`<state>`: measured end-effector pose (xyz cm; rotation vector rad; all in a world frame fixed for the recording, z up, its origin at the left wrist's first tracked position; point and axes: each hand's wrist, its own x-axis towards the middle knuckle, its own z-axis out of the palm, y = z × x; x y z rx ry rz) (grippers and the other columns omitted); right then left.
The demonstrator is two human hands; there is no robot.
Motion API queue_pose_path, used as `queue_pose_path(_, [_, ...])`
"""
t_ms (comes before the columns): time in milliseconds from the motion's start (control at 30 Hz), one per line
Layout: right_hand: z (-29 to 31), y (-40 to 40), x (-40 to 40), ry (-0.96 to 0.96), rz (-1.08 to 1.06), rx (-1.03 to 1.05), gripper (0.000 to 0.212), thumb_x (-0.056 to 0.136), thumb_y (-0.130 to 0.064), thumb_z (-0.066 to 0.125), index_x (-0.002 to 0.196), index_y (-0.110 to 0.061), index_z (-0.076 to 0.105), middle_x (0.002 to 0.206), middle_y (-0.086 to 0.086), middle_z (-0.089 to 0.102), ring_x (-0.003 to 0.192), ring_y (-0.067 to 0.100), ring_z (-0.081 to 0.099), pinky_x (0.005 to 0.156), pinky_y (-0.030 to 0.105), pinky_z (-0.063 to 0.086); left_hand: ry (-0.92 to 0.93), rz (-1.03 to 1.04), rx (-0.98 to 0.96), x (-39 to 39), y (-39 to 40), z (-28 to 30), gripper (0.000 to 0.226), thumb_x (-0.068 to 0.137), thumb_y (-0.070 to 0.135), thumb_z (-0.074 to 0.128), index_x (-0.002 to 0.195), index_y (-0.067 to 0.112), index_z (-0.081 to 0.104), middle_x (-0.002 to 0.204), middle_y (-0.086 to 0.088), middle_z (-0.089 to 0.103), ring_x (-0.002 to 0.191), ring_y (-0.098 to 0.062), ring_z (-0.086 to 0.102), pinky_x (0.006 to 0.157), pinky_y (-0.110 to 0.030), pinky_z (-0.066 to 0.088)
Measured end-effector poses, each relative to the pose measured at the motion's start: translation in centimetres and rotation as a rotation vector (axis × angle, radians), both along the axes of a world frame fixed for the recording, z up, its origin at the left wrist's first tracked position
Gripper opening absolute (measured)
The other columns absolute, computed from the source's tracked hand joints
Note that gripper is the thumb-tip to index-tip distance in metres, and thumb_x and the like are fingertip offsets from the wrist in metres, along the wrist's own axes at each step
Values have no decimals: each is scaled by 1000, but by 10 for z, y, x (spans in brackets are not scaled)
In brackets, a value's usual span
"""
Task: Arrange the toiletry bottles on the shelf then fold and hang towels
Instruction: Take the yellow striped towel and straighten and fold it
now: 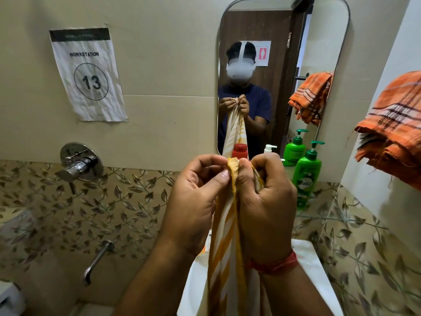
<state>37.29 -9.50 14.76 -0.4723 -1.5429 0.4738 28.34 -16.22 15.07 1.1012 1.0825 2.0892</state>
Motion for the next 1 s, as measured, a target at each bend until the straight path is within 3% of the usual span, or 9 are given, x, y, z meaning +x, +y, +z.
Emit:
queue_pose_path(200, [-3,-1,-2,83,44,-42,15,100,-25,58,89,-16,56,68,-7,54,65,5,57,53,13,44,6,33,-41,3,0,-3,19,78,24,70,96,23,77,98,-6,77,94,-23,75,73,-27,60])
queue_pose_path(367, [-1,-2,1,228,369,-304,23,101,-32,46,87,-21,59,70,-11,58,65,1,57,61,17,51,-178,18,18,-1,3,0,19,76,11,69,84,23,81,91,-7,78,86,-19,76,68,-22,59])
queue_pose_path(467, [-1,-1,0,237,451,-432,24,100,-32,44,87,-19,60,67,-12,59,63,1,57,60,17,51,-181,4,8,-3,2,0,19,79,9,68,84,22,80,89,-6,77,83,-19,76,65,-23,59])
queue_pose_path(600, [-2,-2,-3,183,326,-341,28,97,-40,46,86,-17,58,68,-8,57,62,3,56,57,20,51,-79,20,-11,0,0,-2,26,90,6,62,85,24,80,92,-5,77,87,-20,75,70,-25,60])
queue_pose_path(733, [-6,-4,-4,99,143,-177,24,100,-36,51,88,-16,57,72,-3,59,67,7,61,55,19,50,44,36,-15,6,-7,1,14,87,32,69,96,28,78,99,-6,77,95,-24,75,76,-30,60])
queue_pose_path(833, [-5,-5,-5,49,63,-71,18,101,-29,54,87,-17,56,69,-9,58,66,6,60,53,9,43,161,90,-29,8,-9,1,29,78,47,73,99,28,76,97,-1,78,93,-20,75,72,-26,60])
queue_pose_path(933, [-4,-5,-2,-37,138,19,18,100,-30,56,88,-16,58,71,-8,58,65,8,58,53,12,43,127,143,-7,-1,-8,1,23,77,43,74,95,28,76,95,-2,77,91,-20,75,72,-26,60])
queue_pose_path(1000, [-3,-1,4,-154,308,-37,20,97,-32,58,87,-15,60,72,-5,57,65,9,55,56,25,46,41,166,8,-13,-6,2,16,77,37,74,90,28,77,91,-2,77,86,-19,73,69,-26,58])
